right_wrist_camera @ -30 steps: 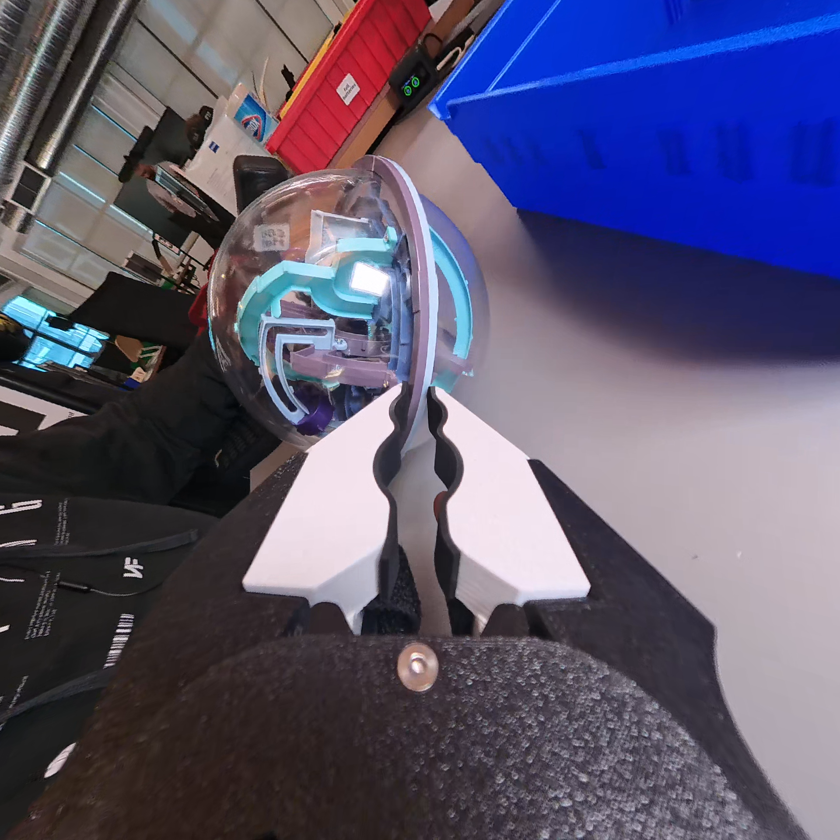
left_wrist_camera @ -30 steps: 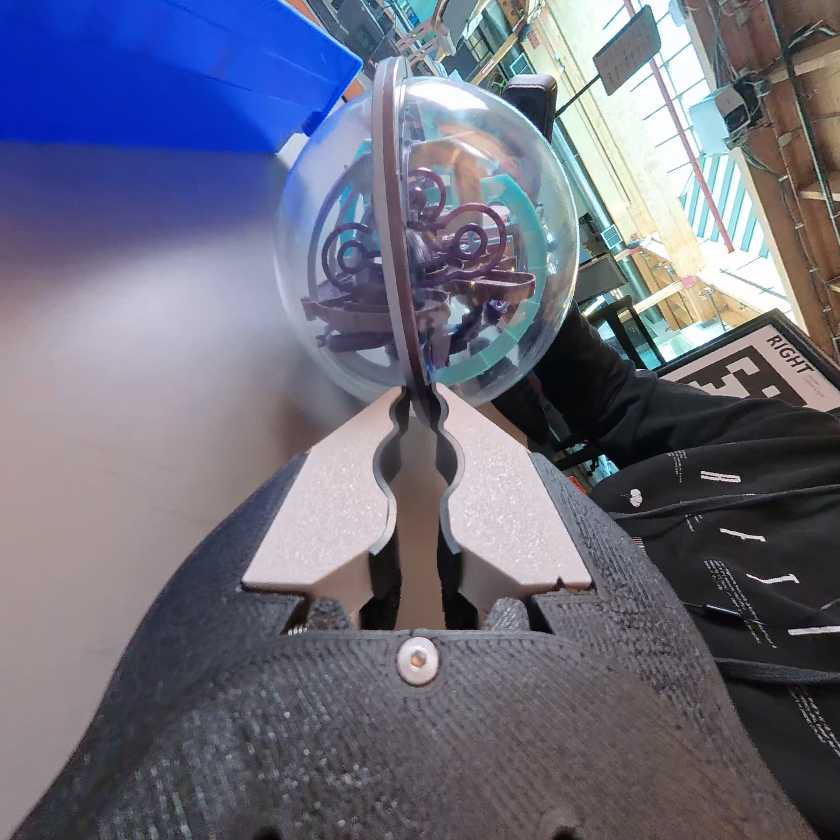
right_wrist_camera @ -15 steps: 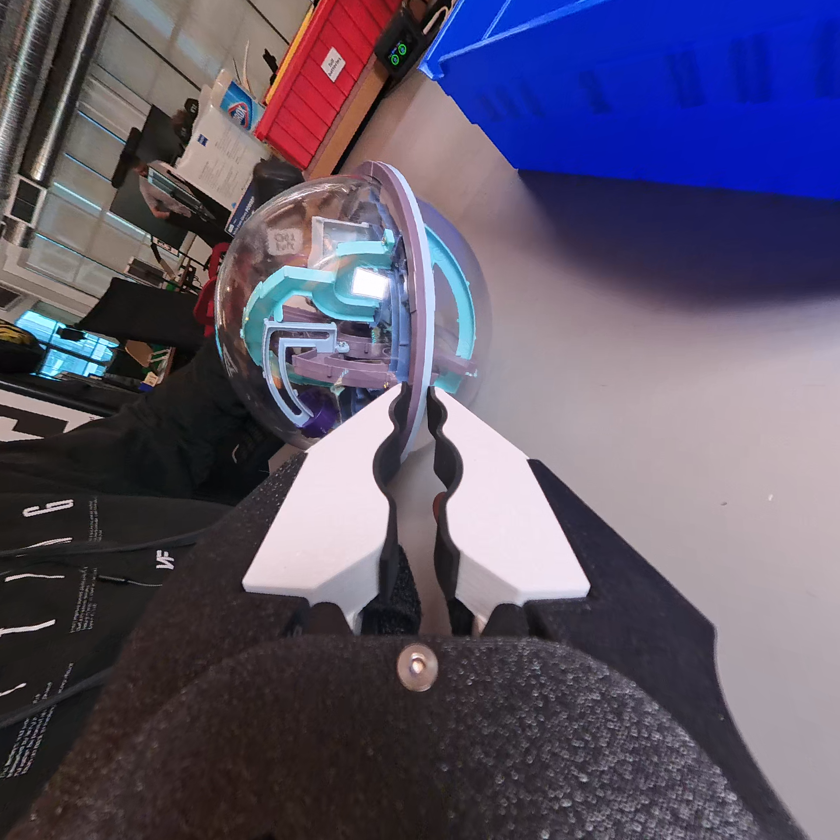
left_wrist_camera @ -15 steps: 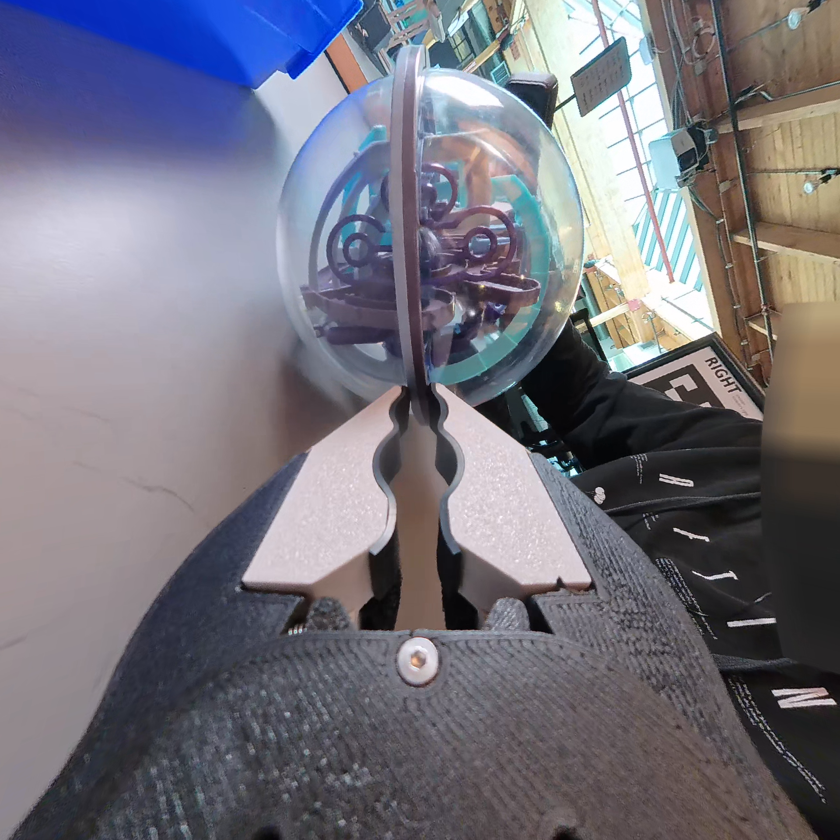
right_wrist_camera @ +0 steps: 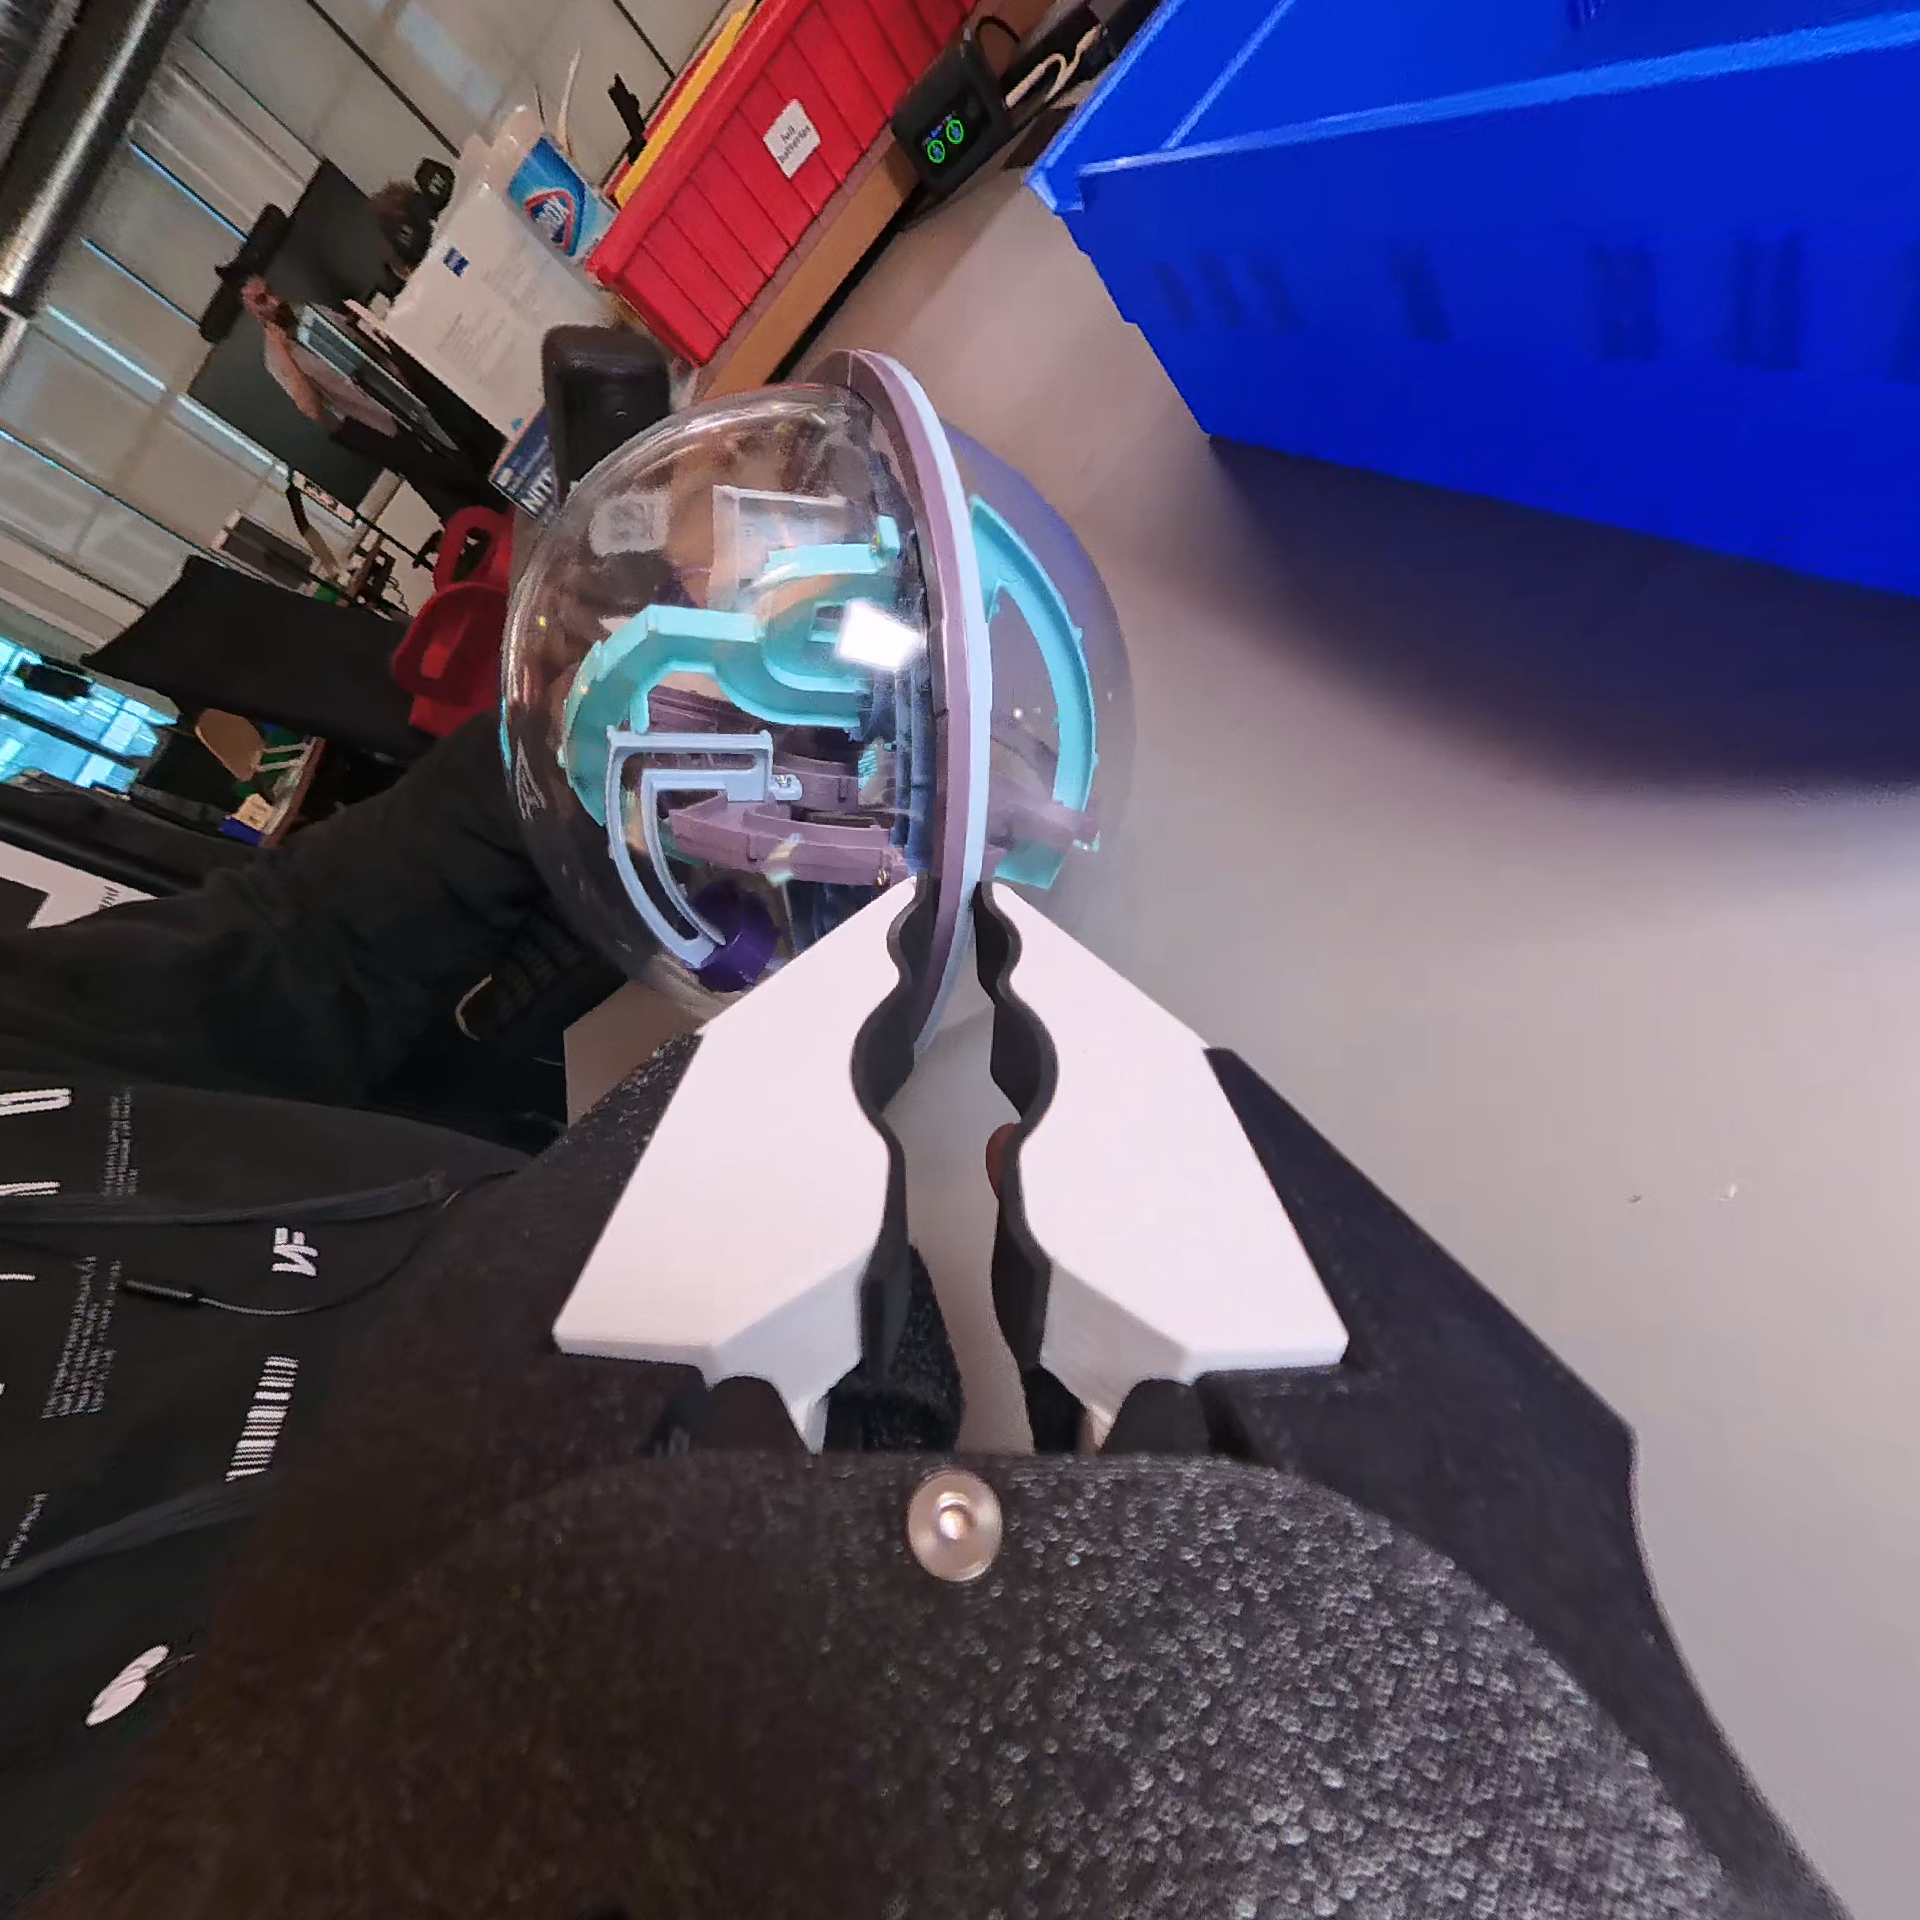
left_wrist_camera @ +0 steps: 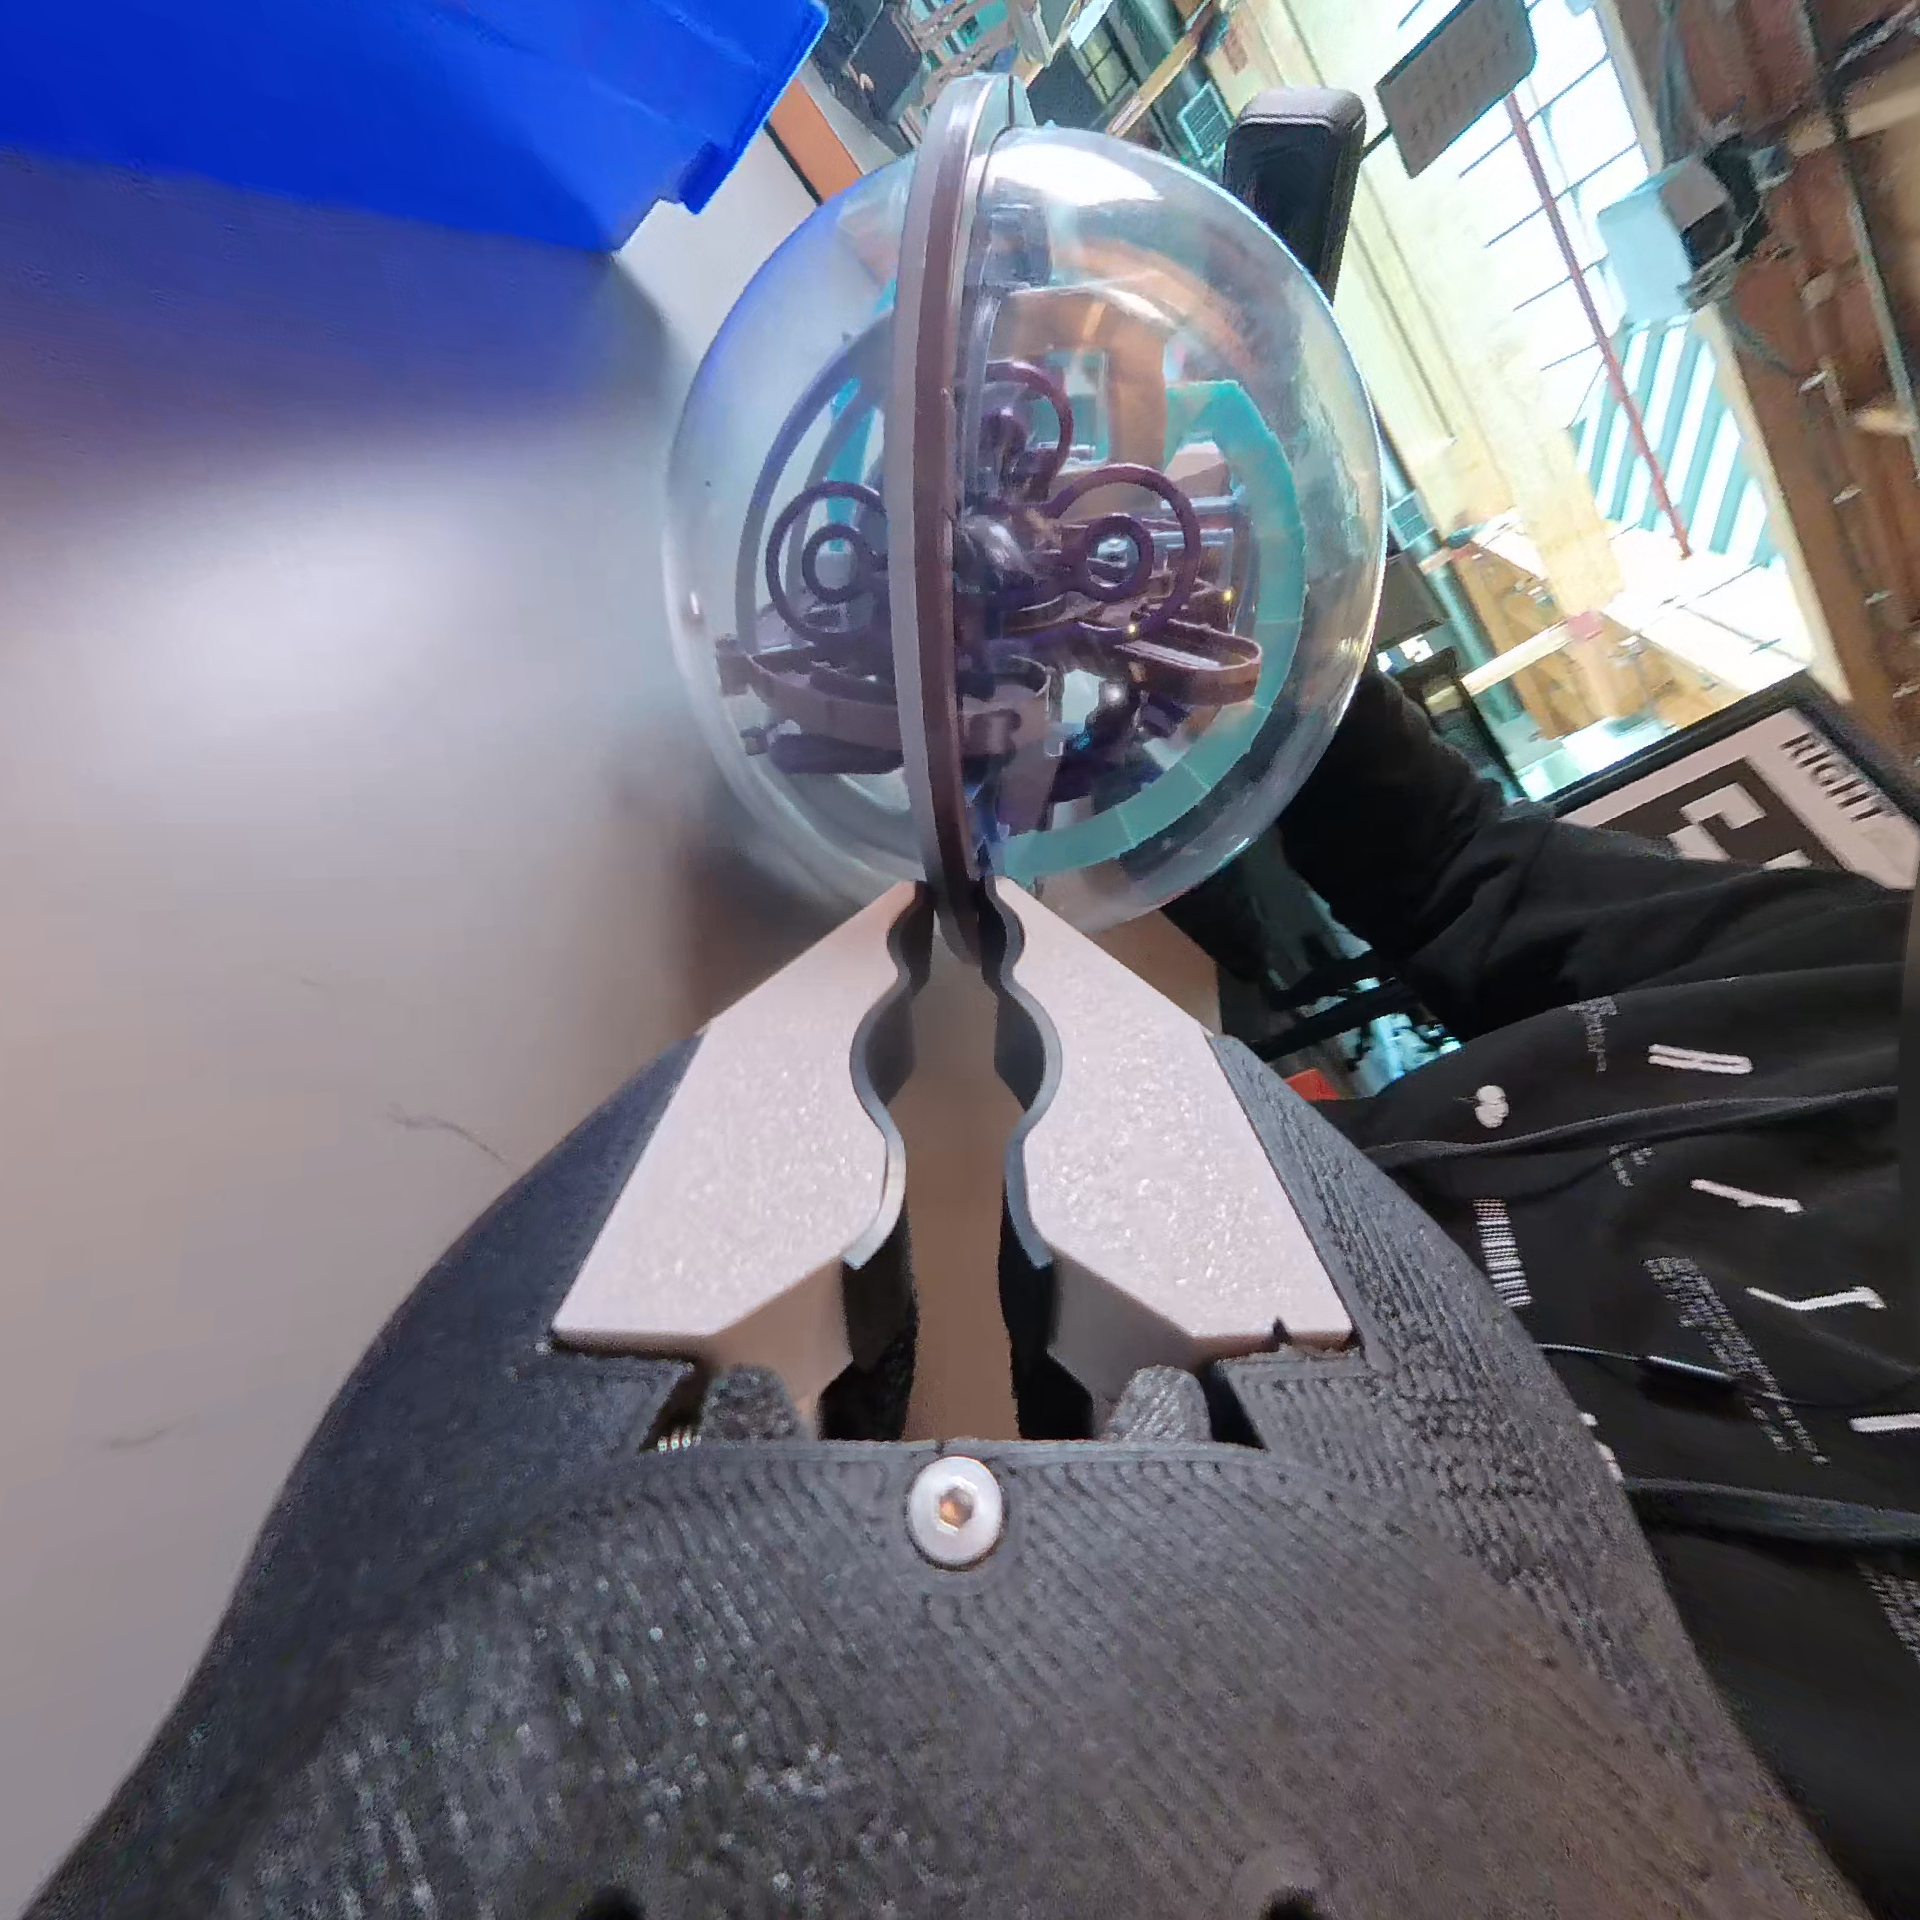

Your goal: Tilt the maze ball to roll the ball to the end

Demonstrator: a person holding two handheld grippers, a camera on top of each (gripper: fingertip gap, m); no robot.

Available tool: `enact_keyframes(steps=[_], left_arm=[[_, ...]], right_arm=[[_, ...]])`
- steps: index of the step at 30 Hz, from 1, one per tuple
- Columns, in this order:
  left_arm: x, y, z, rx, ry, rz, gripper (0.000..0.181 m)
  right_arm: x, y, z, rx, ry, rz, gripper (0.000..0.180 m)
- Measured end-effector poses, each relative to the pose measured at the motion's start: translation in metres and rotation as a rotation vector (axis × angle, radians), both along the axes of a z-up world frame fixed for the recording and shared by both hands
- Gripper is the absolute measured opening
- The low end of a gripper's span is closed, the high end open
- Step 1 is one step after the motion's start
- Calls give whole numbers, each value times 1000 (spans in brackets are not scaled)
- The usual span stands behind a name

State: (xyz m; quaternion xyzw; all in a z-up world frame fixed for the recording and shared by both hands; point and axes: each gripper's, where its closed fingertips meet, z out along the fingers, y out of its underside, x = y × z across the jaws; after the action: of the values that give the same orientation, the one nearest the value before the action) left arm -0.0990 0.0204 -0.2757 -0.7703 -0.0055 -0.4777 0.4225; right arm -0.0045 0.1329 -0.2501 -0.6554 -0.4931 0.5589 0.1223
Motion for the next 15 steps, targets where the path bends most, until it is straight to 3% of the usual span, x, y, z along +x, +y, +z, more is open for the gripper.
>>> enact_keyframes(steps=[15], left_arm=[[-18,4,80,354,269,84,7]], right_arm=[[-3,-9,67,348,295,22,5]])
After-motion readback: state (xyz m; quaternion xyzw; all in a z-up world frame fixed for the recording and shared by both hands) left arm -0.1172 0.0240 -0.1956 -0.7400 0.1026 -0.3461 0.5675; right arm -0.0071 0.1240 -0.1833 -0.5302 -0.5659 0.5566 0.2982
